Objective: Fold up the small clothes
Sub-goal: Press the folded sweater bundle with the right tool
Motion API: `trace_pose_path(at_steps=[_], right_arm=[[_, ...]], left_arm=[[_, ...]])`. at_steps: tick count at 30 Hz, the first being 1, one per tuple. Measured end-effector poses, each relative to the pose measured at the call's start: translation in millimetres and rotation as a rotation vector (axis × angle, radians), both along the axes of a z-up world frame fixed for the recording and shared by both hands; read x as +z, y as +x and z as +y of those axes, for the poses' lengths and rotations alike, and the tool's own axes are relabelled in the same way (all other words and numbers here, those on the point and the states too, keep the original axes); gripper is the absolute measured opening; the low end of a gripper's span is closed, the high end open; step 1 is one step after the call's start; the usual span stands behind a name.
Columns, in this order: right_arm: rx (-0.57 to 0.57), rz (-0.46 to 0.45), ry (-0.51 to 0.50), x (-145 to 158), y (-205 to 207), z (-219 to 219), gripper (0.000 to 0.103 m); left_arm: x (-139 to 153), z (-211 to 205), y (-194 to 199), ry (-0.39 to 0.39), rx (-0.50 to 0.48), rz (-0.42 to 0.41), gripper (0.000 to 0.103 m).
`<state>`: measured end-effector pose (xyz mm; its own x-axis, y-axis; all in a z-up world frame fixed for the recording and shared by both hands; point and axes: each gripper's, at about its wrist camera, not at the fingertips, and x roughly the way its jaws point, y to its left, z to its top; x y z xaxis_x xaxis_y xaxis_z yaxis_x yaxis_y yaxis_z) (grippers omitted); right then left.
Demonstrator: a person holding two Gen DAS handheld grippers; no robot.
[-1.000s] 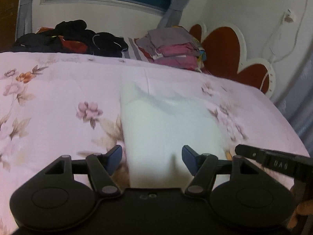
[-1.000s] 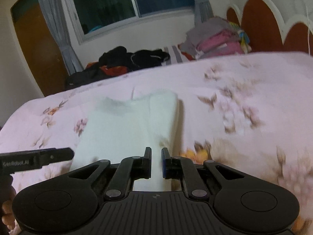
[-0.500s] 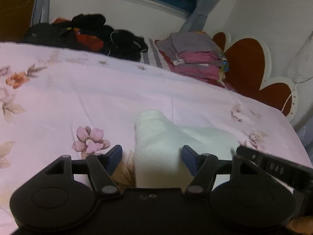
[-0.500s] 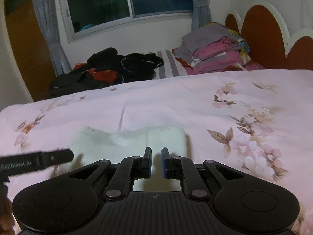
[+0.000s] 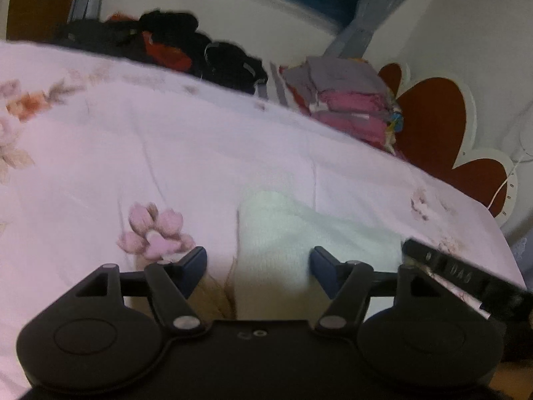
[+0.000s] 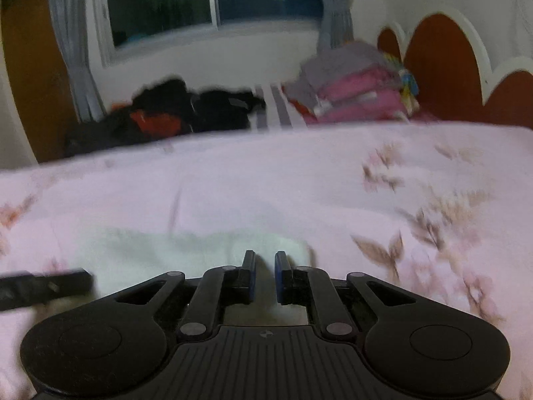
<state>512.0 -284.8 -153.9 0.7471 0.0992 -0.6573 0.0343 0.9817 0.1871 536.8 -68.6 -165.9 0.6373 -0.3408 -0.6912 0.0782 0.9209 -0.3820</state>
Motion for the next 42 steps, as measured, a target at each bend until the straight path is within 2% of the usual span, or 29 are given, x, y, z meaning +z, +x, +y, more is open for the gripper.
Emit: trace_pose_path(at_steps=[3, 5, 9, 13, 16, 21, 24, 27, 29, 31, 36, 42], right_arm=[[0.01, 0.058, -0.043, -14.5, 12.3, 5.2, 0.009], [-0.006, 0.05, -0.058, -22.5, 12.9, -0.6, 0.009], [-0.057, 0.087, -0.049, -26.5, 21.4, -14.2, 0.009], [-0.004, 0.084, -0.112, -18.2, 17.2, -5.4, 0.01], [-0.015, 0.038, -0.054, -3.7, 4.5, -8.0, 0.01], [0.088, 0.001, -0.056, 15.3, -16.3, 6.5, 0.01], [0.102, 0.006, -0.068, 13.2, -27.4, 10.0, 0.01], [0.087, 0.06, -0.11, -4.4, -30.0, 7.3, 0.01], [0.075, 0.064, -0.118, -10.9, -31.1, 2.3, 0.01], [0.055, 0.077, -0.098, -4.9, -31.3, -1.3, 0.01], [0.077, 0.01, -0.036, 19.0, -60.5, 0.3, 0.01], [0.111, 0.018, -0.079, 14.6, -95.8, 3.6, 0.01]], left_arm=[[-6.0, -4.5, 1.1, 0.026, -0.001, -0.012, 0.071], [-4.6, -5.4, 0.7, 0.033, -0.008, -0.014, 0.072], [-3.1, -7.3, 2.7, 0.042, -0.017, -0.006, 0.073], [-1.1, -8.9, 2.9, 0.051, -0.016, 0.0, 0.073], [0.6, -10.2, 1.7, 0.061, -0.017, 0.0, 0.073], [2.9, -13.8, 0.8, 0.086, -0.015, -0.004, 0.074], [4.5, -16.4, -0.9, 0.106, -0.021, -0.011, 0.074], [5.9, -18.5, -1.9, 0.121, -0.029, -0.014, 0.074], [7.9, -20.3, -3.0, 0.137, -0.035, -0.018, 0.074], [10.9, -21.1, -5.5, 0.149, -0.041, -0.019, 0.073], [25.8, -16.4, -25.1, 0.139, -0.066, -0.037, 0.071], [24.7, -7.0, -60.7, 0.142, -0.103, -0.028, 0.071]])
